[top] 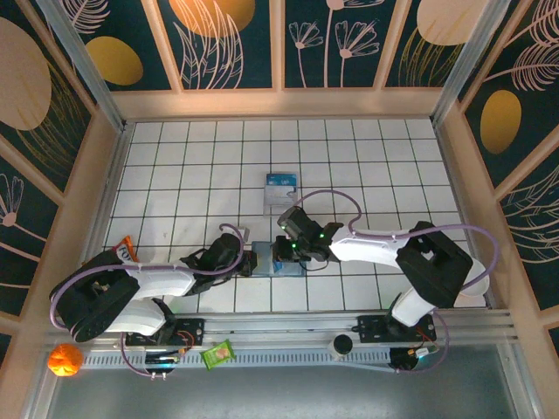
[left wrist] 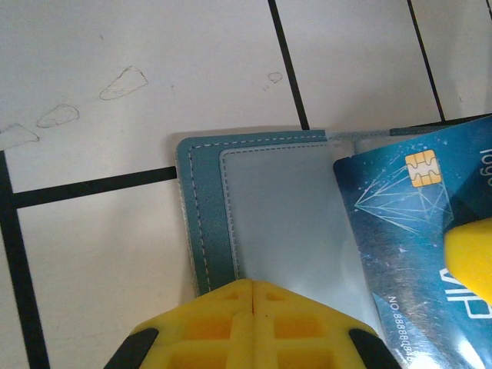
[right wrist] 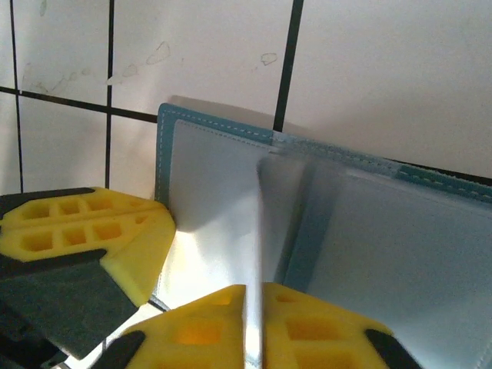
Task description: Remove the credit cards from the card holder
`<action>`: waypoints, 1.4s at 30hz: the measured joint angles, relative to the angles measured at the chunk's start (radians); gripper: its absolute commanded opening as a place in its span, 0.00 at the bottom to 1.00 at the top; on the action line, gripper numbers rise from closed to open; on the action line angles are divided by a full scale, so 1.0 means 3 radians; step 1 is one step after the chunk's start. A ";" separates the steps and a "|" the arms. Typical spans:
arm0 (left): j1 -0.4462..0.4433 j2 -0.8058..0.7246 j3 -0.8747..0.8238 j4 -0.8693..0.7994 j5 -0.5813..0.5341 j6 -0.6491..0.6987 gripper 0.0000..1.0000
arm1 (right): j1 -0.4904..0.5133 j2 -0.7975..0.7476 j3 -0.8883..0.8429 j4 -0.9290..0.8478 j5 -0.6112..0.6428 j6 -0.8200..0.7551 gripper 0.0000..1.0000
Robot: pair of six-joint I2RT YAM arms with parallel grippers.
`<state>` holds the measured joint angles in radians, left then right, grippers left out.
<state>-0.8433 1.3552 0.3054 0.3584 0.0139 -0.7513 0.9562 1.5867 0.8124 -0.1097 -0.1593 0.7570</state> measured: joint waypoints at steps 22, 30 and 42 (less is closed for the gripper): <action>0.0004 -0.0843 0.0268 -0.0740 -0.0114 0.0085 0.99 | -0.0355 -0.0554 0.1044 -0.0533 0.0298 -0.2733 0.00; 0.0024 -0.1427 0.0276 -0.1200 -0.0448 0.0019 0.99 | -0.0521 -0.0038 0.1841 -0.1185 0.0189 -0.3872 0.00; 0.0025 -0.1573 0.0336 -0.1785 -0.0848 -0.0050 0.99 | -0.0755 0.0991 0.2907 -0.1966 0.0217 -0.4948 0.00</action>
<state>-0.8356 0.8833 0.4061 -0.1772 -0.2405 -0.7662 0.7296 1.8839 1.6844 -0.6994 -0.0940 -0.7273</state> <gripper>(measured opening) 0.988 0.055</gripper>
